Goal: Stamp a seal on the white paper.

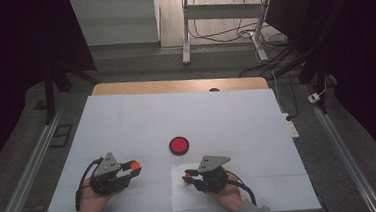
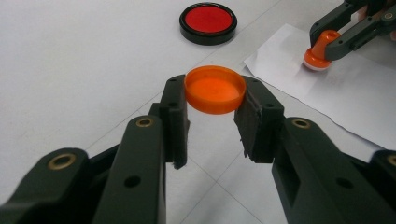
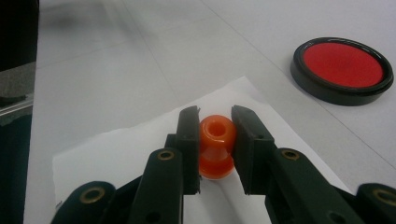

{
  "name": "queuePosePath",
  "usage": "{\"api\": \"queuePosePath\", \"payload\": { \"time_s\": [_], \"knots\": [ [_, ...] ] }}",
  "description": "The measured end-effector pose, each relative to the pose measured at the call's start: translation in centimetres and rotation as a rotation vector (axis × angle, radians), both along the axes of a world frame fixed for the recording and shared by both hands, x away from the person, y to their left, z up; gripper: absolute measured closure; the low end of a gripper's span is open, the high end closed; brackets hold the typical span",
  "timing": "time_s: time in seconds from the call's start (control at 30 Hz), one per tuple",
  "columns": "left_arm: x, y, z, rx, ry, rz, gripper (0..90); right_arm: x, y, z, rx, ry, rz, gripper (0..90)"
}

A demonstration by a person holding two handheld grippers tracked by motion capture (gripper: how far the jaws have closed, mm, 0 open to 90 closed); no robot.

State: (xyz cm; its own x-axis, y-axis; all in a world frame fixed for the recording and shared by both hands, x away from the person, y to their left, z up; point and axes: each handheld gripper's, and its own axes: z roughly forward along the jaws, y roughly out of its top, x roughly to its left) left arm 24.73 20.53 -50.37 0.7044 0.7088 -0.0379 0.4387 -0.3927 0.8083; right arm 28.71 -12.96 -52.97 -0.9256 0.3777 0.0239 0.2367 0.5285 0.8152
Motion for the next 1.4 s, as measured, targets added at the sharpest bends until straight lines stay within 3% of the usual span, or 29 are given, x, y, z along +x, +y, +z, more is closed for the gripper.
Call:
{"api": "queuePosePath", "payload": {
  "time_s": [0.27, 0.8, 1.4],
  "knots": [
    [0.01, 0.02, -0.02, 0.000, 0.000, 0.000, 64.9, -0.11, 0.25, -0.26, -0.030, -0.016, 0.008, 72.3],
    [0.01, -0.03, -0.05, 0.001, 0.002, 0.000, 64.8, -0.39, 0.37, -0.46, -0.045, -0.056, 0.024, 72.6],
    [-0.02, 0.01, -0.03, -0.001, 0.001, 0.005, 64.9, -0.40, 0.37, -0.51, -0.047, -0.049, 0.017, 72.9]
  ]
}}
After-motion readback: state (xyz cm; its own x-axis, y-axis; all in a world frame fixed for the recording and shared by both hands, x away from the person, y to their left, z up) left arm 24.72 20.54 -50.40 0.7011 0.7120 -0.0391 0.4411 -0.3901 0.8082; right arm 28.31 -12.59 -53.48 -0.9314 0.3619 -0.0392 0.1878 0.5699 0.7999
